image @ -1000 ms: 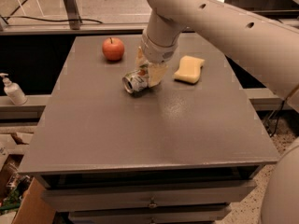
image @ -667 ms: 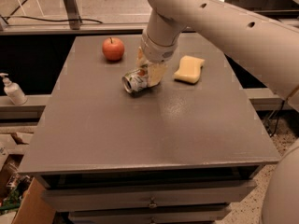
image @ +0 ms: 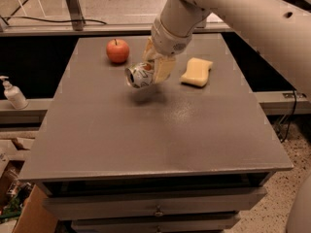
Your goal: Pick 7up can
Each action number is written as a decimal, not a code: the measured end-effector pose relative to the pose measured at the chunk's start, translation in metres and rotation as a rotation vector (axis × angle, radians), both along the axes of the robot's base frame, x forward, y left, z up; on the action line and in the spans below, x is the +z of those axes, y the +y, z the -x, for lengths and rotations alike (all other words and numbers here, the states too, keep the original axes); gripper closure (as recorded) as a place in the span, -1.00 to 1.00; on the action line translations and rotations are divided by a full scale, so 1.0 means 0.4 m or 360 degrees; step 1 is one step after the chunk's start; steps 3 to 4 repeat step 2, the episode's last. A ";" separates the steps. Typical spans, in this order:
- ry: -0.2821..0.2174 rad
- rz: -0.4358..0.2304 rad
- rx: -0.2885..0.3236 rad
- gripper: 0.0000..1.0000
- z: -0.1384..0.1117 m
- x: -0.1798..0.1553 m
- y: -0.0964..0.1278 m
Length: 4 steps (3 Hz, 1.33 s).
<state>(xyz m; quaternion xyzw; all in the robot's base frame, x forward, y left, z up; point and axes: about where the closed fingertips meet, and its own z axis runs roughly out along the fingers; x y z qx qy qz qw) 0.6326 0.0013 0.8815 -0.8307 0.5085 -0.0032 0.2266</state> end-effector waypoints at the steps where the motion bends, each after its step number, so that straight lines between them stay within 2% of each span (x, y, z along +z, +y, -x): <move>1: 0.0028 -0.0150 -0.0047 1.00 0.021 0.068 0.009; 4: 0.0028 -0.0150 -0.0047 1.00 0.021 0.068 0.010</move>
Offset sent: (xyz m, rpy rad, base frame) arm -0.0069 0.0020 0.0234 0.0781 0.0132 -0.0274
